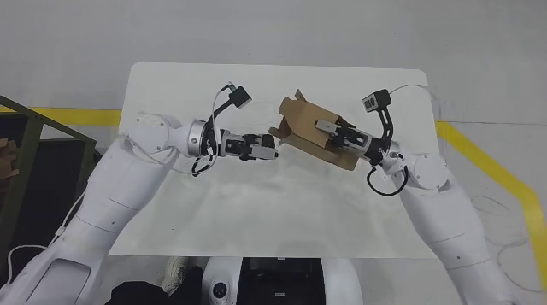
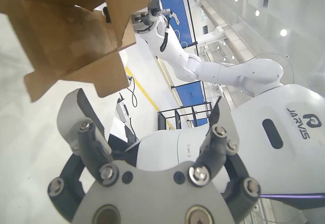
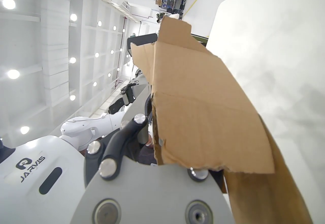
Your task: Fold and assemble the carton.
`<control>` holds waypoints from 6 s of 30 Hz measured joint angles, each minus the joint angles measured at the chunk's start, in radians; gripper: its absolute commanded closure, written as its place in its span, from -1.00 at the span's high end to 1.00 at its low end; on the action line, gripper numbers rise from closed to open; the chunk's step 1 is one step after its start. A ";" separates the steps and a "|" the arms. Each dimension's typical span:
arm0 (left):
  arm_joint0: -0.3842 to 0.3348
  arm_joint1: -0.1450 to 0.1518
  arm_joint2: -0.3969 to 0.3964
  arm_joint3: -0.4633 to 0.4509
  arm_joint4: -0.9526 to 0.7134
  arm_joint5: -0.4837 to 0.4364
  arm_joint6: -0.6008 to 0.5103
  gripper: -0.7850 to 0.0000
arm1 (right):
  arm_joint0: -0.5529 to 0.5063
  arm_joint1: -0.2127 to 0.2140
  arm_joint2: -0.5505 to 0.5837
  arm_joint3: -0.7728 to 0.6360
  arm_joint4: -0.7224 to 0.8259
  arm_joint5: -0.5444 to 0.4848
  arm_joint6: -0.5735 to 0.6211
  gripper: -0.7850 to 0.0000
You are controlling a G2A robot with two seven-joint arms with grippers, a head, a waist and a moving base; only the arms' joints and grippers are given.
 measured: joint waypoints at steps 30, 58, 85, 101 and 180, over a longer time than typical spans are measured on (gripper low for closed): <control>-0.020 -0.009 0.045 0.136 0.112 0.048 0.069 1.00 | -0.106 0.027 0.096 -0.183 0.073 0.051 0.109 -1.00; -0.058 -0.024 0.070 0.141 0.072 0.023 0.043 1.00 | -0.110 0.028 0.093 -0.188 0.086 0.042 0.107 -1.00; -0.072 -0.038 0.125 0.124 0.107 0.052 0.056 1.00 | -0.109 0.025 0.067 -0.200 0.104 0.042 0.113 -1.00; -0.107 -0.049 0.141 0.148 0.098 0.043 0.054 1.00 | -0.104 0.022 0.040 -0.204 0.102 0.041 0.134 -1.00; -0.045 -0.032 0.077 0.067 0.089 0.030 0.054 1.00 | -0.120 0.022 0.066 -0.217 0.097 0.038 0.083 -1.00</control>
